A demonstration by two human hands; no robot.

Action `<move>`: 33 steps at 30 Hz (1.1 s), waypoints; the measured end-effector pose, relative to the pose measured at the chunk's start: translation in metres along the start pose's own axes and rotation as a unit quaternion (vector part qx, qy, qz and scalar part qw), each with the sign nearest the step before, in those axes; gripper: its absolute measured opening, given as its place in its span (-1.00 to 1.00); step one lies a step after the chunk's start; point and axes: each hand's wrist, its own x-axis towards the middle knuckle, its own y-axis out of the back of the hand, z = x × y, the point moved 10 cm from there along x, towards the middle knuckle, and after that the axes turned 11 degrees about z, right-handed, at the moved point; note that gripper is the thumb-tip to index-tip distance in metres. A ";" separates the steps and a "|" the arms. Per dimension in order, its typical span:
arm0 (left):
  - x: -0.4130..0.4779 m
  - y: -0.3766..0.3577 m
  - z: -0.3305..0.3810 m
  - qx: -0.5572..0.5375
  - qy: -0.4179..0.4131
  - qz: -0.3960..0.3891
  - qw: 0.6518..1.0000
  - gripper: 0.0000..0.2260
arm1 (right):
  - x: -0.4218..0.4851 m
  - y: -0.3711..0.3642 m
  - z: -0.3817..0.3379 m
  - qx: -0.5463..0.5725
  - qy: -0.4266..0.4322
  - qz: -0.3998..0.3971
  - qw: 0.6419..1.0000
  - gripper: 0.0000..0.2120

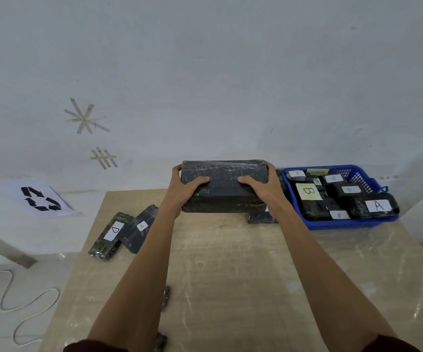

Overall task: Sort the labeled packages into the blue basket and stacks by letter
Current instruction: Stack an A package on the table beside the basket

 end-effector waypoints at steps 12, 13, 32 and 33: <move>0.001 0.000 -0.010 -0.018 -0.001 0.004 1.000 -0.30 | 0.000 0.000 0.005 -0.025 0.003 -0.001 1.000 -0.03; 0.002 0.000 -0.010 -0.017 -0.005 0.004 1.000 -0.30 | 0.000 0.000 0.006 -0.027 0.003 -0.003 1.000 -0.02; -0.009 0.001 0.053 0.008 -0.237 -0.005 0.971 -0.26 | -0.001 -0.008 0.033 0.091 -0.172 -0.050 0.980 0.24; -0.012 0.000 0.055 0.013 -0.248 -0.010 0.969 -0.25 | 0.009 -0.009 0.044 0.106 -0.188 -0.052 0.975 0.26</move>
